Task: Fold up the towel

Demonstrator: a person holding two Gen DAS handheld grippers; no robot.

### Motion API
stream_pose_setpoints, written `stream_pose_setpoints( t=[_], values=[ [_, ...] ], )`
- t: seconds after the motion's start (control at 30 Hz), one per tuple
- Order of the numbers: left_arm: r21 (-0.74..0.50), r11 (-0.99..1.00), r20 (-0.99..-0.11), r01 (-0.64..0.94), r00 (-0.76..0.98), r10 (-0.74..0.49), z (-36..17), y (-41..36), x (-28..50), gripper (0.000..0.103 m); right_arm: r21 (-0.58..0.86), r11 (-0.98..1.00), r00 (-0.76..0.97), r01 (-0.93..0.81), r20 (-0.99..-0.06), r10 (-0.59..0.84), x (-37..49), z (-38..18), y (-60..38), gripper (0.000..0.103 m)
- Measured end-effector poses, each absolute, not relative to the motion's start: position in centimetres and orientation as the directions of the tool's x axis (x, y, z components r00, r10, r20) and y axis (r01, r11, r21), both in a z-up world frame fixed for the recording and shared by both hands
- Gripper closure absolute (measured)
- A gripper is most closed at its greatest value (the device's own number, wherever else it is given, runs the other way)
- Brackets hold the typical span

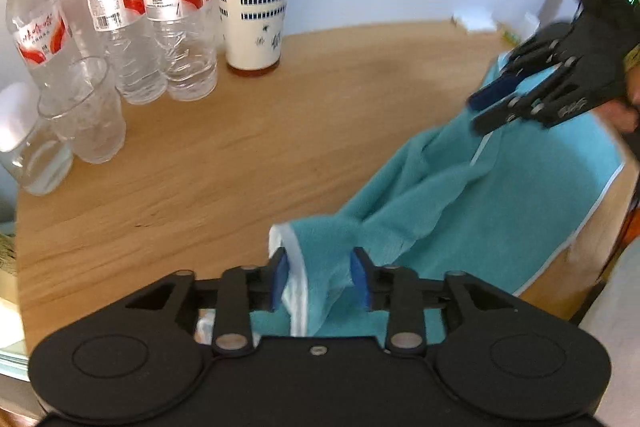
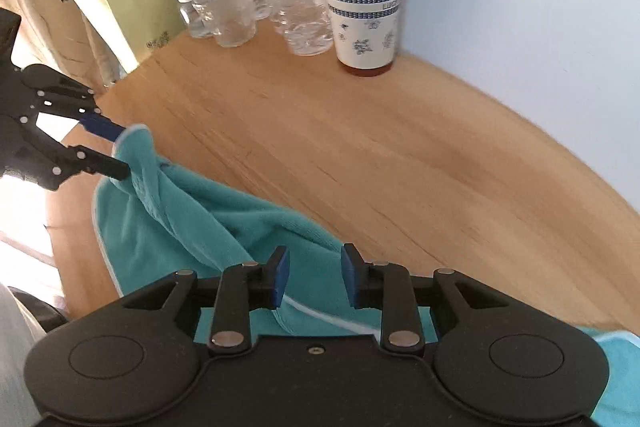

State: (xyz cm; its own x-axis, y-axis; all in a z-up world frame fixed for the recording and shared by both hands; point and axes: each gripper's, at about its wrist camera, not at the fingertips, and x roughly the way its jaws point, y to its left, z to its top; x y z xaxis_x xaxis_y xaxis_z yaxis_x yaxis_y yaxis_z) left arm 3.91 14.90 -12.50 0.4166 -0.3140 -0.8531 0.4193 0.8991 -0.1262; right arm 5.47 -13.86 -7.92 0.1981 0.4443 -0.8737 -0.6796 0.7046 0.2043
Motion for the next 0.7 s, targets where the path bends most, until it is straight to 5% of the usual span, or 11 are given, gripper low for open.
stream_pose_setpoints(
  t=[0.3,0.4,0.7],
  values=[
    [-0.184,0.902,-0.88,0.39,0.343,-0.328,-14.4,14.2,4.7,0.068,0.203,0.644,0.096,-0.737,-0.913,0.397,2.0,-11.8,-12.7,0.071],
    [-0.185,0.886,-0.884,0.425,0.323,-0.339,-14.6,14.0,3.7,0.077,0.217,0.652,0.095,-0.726,-0.908,0.408,1.8,-11.7,-13.0,0.084],
    [-0.178,0.796,-0.9,0.578,0.231,-0.369,-13.9,12.3,-0.2,0.076,0.23,0.621,0.087,-0.749,-0.896,0.436,1.5,-10.6,-14.2,0.082]
  ],
)
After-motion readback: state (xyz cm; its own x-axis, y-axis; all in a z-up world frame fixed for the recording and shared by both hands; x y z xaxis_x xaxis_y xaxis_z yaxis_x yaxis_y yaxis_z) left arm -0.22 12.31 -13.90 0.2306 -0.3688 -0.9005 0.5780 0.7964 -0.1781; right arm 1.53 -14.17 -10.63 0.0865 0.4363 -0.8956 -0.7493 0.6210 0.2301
